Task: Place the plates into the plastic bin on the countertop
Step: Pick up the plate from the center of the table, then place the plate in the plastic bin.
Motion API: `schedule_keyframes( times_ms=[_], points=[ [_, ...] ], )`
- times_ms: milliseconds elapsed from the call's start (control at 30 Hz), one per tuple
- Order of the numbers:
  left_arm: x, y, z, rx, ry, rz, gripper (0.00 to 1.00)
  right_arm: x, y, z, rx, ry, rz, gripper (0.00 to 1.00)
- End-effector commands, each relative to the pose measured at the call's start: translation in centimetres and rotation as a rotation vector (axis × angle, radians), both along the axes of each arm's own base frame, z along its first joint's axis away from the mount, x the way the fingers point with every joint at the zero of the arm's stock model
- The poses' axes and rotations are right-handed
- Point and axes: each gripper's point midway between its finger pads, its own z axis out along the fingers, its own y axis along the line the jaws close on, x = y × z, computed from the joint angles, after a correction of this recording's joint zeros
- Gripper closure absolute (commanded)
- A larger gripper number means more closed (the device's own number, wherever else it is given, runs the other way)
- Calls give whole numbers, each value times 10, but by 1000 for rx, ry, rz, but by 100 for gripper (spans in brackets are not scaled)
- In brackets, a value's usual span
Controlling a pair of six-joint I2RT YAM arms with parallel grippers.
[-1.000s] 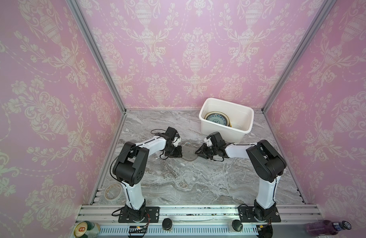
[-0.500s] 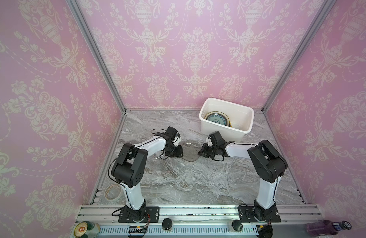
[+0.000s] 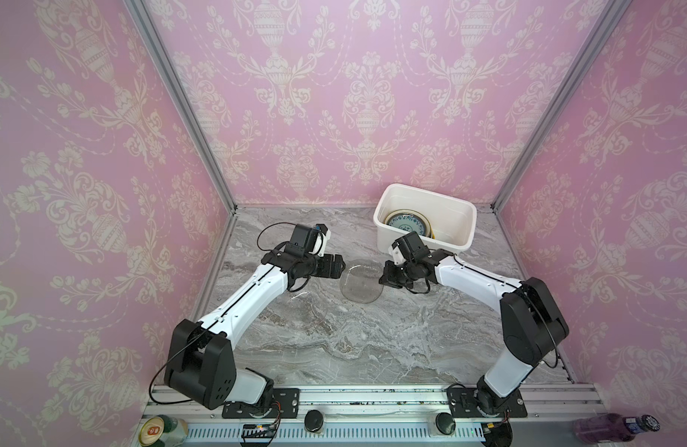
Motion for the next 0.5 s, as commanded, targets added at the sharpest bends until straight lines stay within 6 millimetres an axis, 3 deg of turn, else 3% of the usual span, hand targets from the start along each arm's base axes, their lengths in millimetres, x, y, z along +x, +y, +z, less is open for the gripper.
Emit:
schedule_keyframes(
  times_ms=[0, 133, 267, 367, 467],
  points=[
    [14, 18, 35, 25, -163, 71, 1, -5, -3, 43, -45, -86, 101, 96],
    [22, 35, 72, 43, -333, 148, 1, 10, 3, 94, -8, -191, 112, 95],
    [29, 58, 95, 58, -477, 278, 1, 33, 0, 138, 41, -277, 85, 95],
    [34, 72, 106, 49, -550, 370, 1, 55, -12, 168, 71, -333, 31, 95],
    [44, 74, 115, -7, -590, 420, 1, 77, -35, 189, 94, -368, -44, 95]
  ],
)
